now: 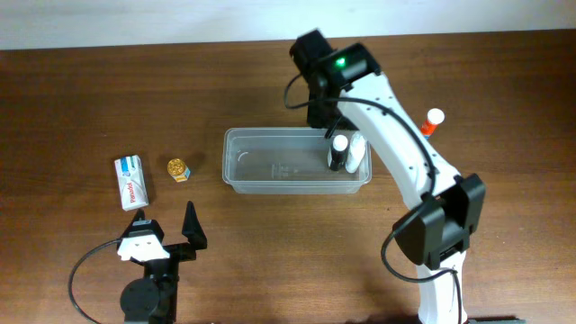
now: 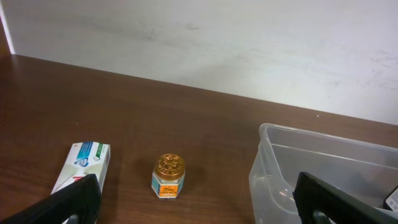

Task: Pack container
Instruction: 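Release the black bottle and move the right gripper to the orange tube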

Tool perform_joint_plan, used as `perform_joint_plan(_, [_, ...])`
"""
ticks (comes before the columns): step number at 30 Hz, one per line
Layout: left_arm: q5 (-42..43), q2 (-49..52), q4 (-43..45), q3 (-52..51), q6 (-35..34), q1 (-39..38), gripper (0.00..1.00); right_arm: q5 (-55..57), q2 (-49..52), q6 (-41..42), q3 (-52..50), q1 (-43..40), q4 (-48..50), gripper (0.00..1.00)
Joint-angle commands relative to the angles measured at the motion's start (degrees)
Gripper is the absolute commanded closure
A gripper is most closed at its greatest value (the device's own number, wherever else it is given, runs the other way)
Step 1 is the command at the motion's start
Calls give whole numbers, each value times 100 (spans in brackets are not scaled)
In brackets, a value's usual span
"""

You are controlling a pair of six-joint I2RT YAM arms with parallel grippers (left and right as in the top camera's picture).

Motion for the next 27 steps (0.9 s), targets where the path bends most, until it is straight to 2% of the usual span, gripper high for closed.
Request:
perform_joint_plan(1, [42,-50,-26,-7,114,35,1,76,-50,-227,916,-39,-448,46])
perform_joint_plan(6, [42,-50,-28,-7,114,35,1,79,-50,-365,2009,-319,-1357,30])
perform_joint_plan(8, [42,-50,-28,-7,114,35,1,-216,-138,-826,2164,-575,-1357,17])
perform_joint_plan(9, [42,-50,-28,-7,114,35,1,-280,-179,-833,2164,-713,-1357,16])
perform_joint_plan(17, [42,-50,-28,-7,114,35,1,-1281,-251,-1541,1941,-2227,-1357,16])
perform_joint_plan(27, [42,-50,-26,-7,114,35,1,-1370,-236,-2468,422,-3414,-1182,17])
